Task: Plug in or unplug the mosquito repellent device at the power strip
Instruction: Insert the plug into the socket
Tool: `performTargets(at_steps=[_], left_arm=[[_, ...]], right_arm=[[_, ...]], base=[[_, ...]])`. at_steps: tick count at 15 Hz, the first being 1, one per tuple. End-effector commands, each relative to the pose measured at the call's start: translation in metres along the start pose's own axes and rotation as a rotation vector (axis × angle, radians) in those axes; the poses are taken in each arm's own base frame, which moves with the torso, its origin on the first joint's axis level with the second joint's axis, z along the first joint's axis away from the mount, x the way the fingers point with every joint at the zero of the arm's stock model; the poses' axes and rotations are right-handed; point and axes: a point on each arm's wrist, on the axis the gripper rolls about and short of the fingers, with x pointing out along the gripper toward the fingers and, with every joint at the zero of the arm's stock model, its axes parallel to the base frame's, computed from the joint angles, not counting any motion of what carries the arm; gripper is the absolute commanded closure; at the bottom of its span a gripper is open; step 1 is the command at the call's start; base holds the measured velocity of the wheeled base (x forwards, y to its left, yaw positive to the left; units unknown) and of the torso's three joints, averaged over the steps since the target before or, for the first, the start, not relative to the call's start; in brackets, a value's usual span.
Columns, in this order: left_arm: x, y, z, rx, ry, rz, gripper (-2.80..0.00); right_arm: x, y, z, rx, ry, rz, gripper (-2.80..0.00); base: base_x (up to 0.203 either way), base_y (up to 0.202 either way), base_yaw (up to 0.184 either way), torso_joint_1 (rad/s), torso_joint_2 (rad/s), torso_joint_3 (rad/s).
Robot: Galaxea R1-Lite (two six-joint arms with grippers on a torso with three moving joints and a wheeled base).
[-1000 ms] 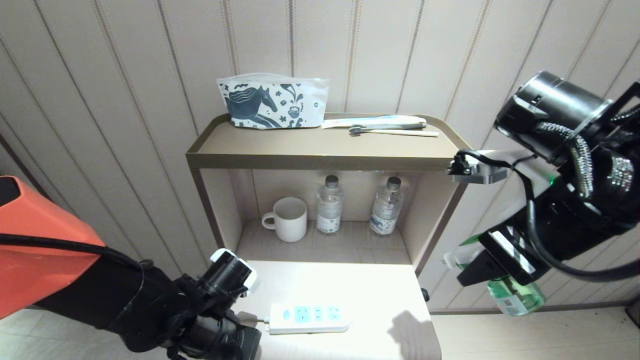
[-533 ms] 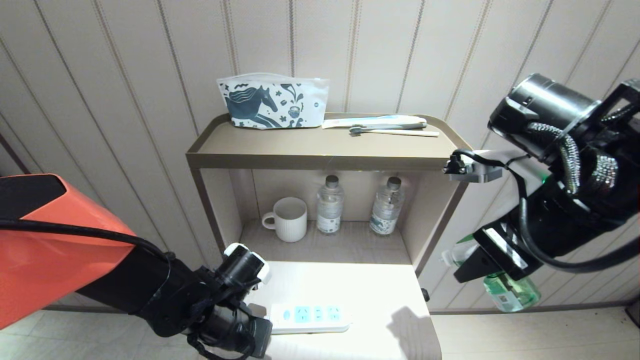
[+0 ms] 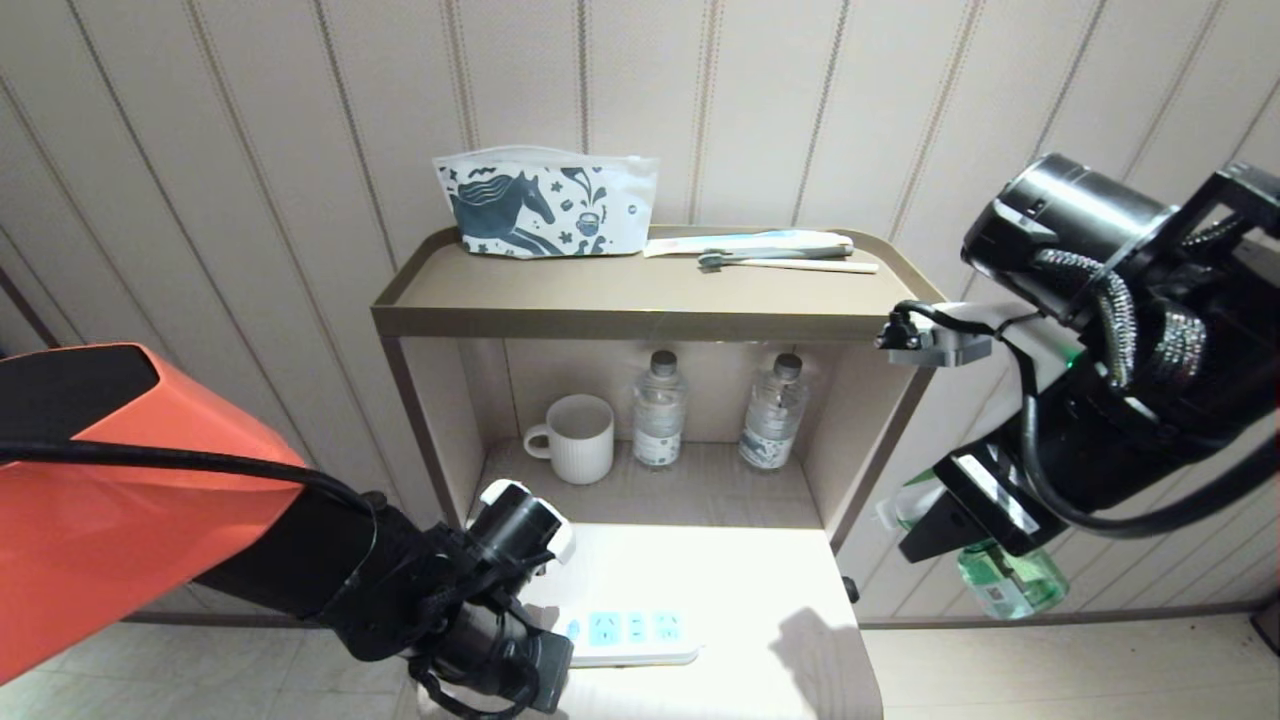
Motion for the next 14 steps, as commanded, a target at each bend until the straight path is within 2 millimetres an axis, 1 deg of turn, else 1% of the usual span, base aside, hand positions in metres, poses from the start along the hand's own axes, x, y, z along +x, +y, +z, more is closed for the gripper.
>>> performTargets(at_steps=[1, 5, 6, 7, 9, 11, 12, 14], left_arm=[[0.000, -0.002, 0.004, 0.001, -0.009, -0.002, 0.00], [0.001, -0.001, 0.004, 0.004, -0.008, 0.002, 0.00], [0.001, 0.001, 0.004, -0.002, -0.010, 0.009, 0.00], [0.003, 0.006, 0.006, -0.016, -0.008, 0.017, 0.00], [0.009, 0.010, 0.011, -0.014, -0.009, 0.024, 0.00], [0.011, 0.011, 0.013, -0.019, -0.010, 0.027, 0.00], [0.016, 0.013, 0.016, -0.025, -0.004, 0.032, 0.00], [0.020, 0.014, 0.021, -0.031, -0.007, 0.034, 0.00]], right_arm=[[0.001, 0.000, 0.000, 0.000, 0.011, 0.001, 0.00], [0.002, 0.000, 0.000, 0.000, 0.011, 0.001, 0.00], [0.003, 0.000, 0.001, 0.000, 0.015, 0.000, 0.00], [0.005, 0.000, 0.001, 0.000, 0.020, 0.000, 0.00], [0.005, 0.000, 0.001, 0.000, 0.022, 0.000, 0.00], [0.007, 0.000, 0.002, 0.000, 0.026, -0.001, 0.00], [0.007, 0.000, 0.002, 0.000, 0.026, -0.001, 0.00], [0.008, 0.000, 0.003, 0.000, 0.031, -0.001, 0.00]], base=[[0.000, 0.000, 0.000, 0.000, 0.00, 0.000], [0.000, 0.000, 0.000, 0.000, 0.00, 0.000], [0.000, 0.000, 0.000, 0.000, 0.00, 0.000], [0.000, 0.000, 0.000, 0.000, 0.00, 0.000], [0.000, 0.000, 0.000, 0.000, 0.00, 0.000], [0.000, 0.000, 0.000, 0.000, 0.00, 0.000], [0.000, 0.000, 0.000, 0.000, 0.00, 0.000], [0.000, 0.000, 0.000, 0.000, 0.00, 0.000]])
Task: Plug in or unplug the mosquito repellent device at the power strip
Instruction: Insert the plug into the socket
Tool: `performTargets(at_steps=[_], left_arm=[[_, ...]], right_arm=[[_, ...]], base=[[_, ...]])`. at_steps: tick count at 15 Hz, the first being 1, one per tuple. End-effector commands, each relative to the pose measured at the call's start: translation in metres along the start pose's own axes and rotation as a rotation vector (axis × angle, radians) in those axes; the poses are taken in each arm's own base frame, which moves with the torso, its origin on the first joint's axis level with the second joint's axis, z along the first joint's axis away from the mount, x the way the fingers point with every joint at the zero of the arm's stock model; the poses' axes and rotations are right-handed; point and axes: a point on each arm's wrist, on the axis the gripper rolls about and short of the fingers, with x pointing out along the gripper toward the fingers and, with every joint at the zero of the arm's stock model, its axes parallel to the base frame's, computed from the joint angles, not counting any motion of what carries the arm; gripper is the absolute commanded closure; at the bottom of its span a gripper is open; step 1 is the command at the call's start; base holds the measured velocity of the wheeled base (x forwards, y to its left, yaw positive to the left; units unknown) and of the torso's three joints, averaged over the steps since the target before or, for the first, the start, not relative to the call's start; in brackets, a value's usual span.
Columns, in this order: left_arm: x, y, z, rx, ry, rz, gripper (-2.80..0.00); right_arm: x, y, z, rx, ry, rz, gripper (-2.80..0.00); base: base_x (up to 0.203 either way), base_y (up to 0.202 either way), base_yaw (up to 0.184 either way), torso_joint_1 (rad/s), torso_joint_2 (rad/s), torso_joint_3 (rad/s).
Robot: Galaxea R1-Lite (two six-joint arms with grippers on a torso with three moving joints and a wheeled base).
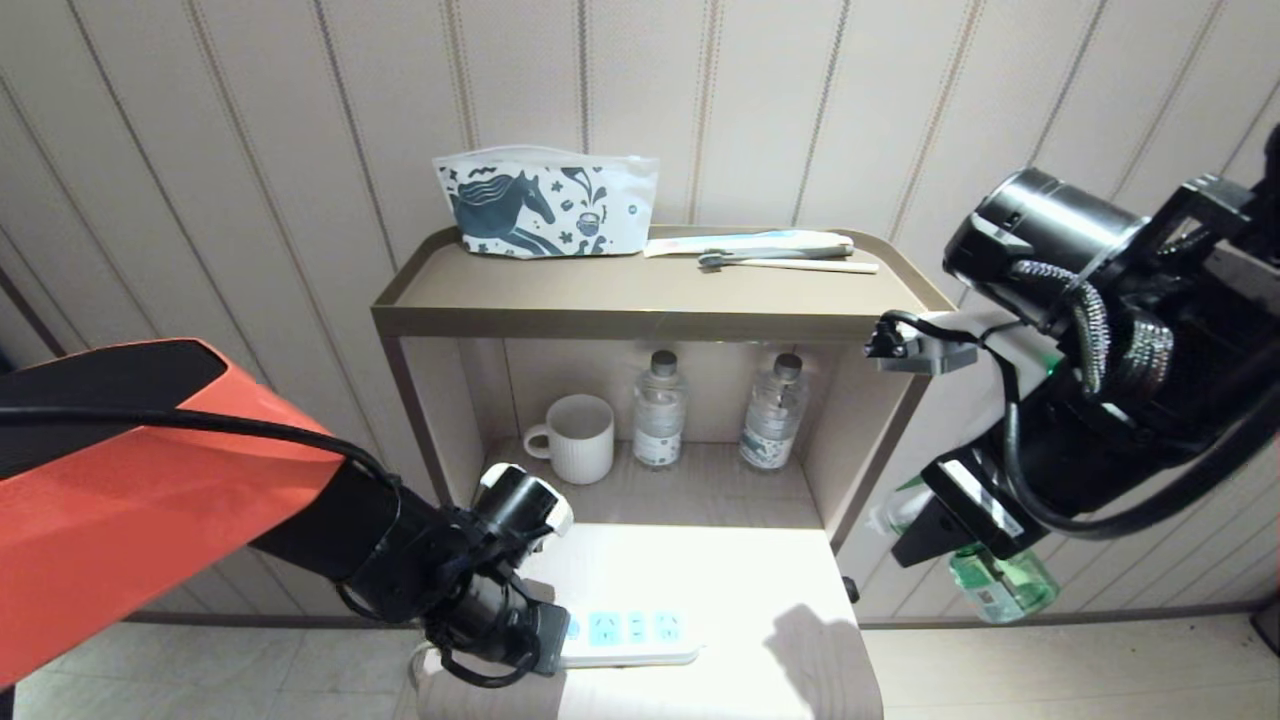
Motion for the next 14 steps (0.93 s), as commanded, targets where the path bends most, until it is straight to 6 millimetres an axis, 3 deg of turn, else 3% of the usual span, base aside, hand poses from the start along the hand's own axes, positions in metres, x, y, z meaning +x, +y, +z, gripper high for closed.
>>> performTargets(at_steps=[1, 14], left_arm=[[0.004, 0.000, 0.002, -0.004, 0.005, 0.002, 0.00], [-0.015, 0.001, 0.001, 0.000, -0.021, -0.011, 0.00]], right_arm=[[0.002, 0.000, 0.000, 0.000, 0.012, 0.000, 0.00], [0.013, 0.000, 0.008, 0.000, 0.025, -0.001, 0.00]], base=[[0.000, 0.000, 0.000, 0.000, 0.00, 0.000], [0.000, 0.000, 0.000, 0.000, 0.00, 0.000]])
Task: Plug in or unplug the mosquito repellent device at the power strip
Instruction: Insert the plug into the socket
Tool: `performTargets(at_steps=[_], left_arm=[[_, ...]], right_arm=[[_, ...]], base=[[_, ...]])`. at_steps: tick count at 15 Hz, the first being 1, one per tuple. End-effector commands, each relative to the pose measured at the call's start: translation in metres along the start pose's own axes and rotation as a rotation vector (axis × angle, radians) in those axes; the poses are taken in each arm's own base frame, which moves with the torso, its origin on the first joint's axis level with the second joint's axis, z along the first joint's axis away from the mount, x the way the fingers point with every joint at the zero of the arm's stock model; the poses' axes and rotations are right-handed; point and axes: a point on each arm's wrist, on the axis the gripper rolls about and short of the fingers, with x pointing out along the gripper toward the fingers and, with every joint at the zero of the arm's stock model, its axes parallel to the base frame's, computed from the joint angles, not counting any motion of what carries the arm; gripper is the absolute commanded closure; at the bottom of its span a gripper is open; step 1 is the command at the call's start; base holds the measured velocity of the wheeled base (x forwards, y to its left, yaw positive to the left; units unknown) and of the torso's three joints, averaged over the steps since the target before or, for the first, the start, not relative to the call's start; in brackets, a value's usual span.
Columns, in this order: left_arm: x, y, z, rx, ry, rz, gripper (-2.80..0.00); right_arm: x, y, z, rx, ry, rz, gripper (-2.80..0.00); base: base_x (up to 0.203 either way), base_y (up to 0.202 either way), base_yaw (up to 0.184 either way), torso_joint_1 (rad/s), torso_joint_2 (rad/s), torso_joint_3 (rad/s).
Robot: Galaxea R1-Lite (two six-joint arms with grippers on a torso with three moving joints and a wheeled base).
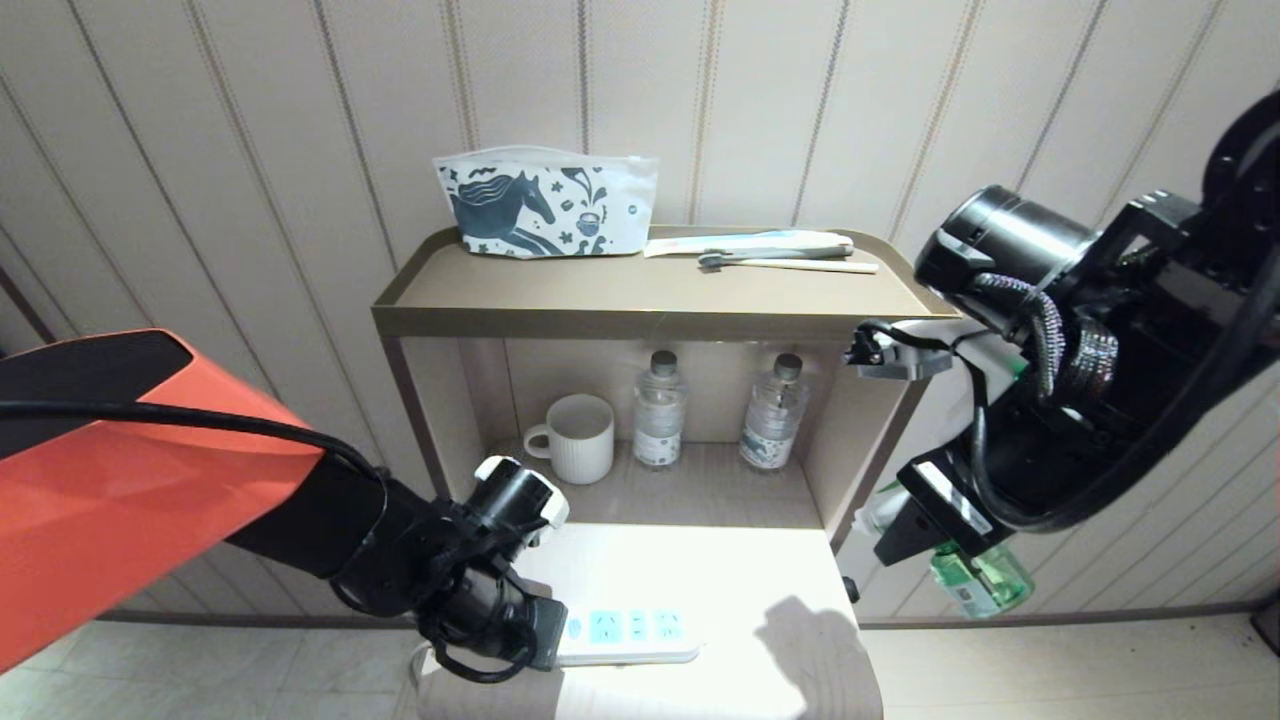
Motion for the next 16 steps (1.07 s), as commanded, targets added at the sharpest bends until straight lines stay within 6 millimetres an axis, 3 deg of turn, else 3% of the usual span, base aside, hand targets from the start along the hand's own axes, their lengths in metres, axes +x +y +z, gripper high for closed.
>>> performTargets(at_steps=[1, 5, 16], left_arm=[[-0.002, 0.001, -0.001, -0.003, -0.001, 0.001, 0.00], [0.009, 0.002, 0.000, -0.005, 0.018, 0.011, 0.00], [0.015, 0.009, 0.008, -0.012, 0.014, 0.020, 0.00]], right_arm=[[0.001, 0.000, 0.000, 0.001, 0.009, 0.000, 0.00], [0.000, 0.000, -0.001, 0.000, 0.007, 0.000, 0.00], [0.001, 0.000, -0.001, 0.001, 0.012, -0.001, 0.00]], base=[[0.000, 0.000, 0.000, 0.000, 0.00, 0.000], [0.000, 0.000, 0.000, 0.000, 0.00, 0.000], [0.000, 0.000, 0.000, 0.000, 0.00, 0.000]])
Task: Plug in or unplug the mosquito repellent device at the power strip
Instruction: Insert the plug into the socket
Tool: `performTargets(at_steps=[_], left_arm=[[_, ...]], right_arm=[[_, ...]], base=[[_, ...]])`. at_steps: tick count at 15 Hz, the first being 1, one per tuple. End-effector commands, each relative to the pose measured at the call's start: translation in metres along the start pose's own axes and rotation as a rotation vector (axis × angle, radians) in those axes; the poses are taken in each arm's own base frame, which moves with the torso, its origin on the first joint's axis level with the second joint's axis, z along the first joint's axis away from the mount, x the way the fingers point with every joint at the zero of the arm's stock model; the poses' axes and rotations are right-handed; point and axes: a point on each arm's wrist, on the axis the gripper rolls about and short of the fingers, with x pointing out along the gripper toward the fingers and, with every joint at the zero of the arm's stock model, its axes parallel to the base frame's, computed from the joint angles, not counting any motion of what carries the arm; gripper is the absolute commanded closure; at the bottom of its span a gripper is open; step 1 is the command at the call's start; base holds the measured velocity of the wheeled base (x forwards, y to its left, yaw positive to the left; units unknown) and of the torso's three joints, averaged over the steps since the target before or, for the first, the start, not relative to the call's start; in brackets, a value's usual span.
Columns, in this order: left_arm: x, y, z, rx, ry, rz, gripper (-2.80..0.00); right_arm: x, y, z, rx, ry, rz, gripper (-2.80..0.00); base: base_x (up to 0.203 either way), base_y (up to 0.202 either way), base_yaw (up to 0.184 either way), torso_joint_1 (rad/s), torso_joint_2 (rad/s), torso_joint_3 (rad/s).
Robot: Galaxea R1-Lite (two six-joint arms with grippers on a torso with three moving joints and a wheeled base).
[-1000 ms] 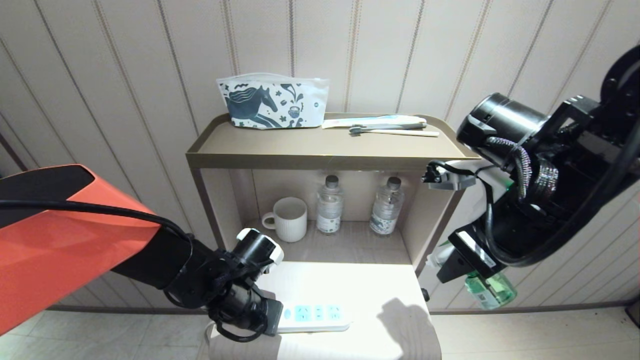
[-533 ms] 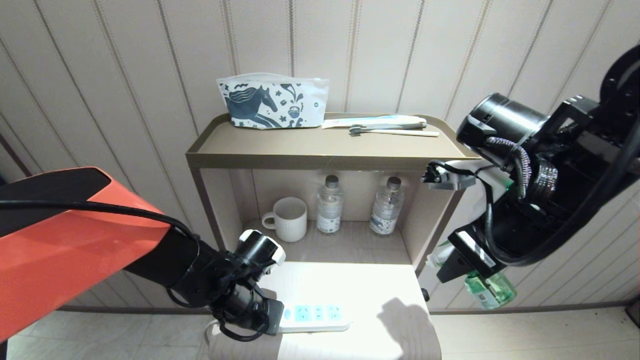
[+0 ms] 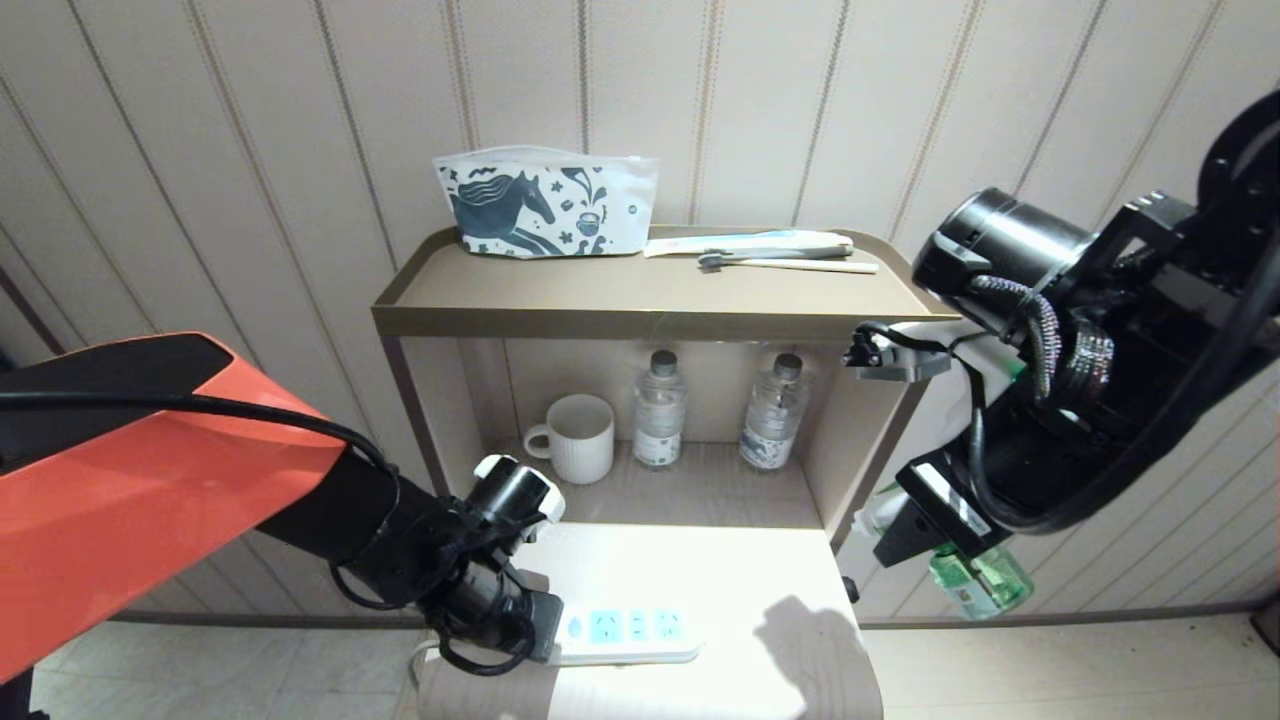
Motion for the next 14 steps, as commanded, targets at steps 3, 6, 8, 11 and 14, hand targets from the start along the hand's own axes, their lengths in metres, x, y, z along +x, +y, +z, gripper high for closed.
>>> performTargets(at_steps=[3, 6, 8, 11, 14], left_arm=[[-0.001, -0.003, 0.007, 0.001, -0.011, -0.005, 0.00], [0.000, -0.009, 0.006, 0.018, 0.018, -0.002, 0.00], [0.000, -0.013, 0.005, 0.030, 0.017, -0.007, 0.00], [0.002, -0.015, 0.006, 0.032, 0.017, -0.008, 0.00], [0.006, -0.015, 0.007, 0.031, 0.020, -0.008, 0.00]], right_arm=[[0.001, 0.000, 0.000, 0.000, 0.009, 0.000, 0.00], [0.001, 0.000, 0.000, 0.002, 0.009, -0.001, 0.00], [0.002, 0.000, 0.001, 0.002, 0.010, -0.001, 0.00], [0.004, 0.000, 0.002, 0.002, 0.014, -0.001, 0.00], [0.004, 0.000, 0.002, 0.002, 0.014, -0.001, 0.00]], base=[[0.000, 0.000, 0.000, 0.000, 0.00, 0.000], [0.000, 0.000, 0.000, 0.000, 0.00, 0.000], [0.000, 0.000, 0.000, 0.000, 0.00, 0.000], [0.000, 0.000, 0.000, 0.000, 0.00, 0.000], [0.000, 0.000, 0.000, 0.000, 0.00, 0.000]])
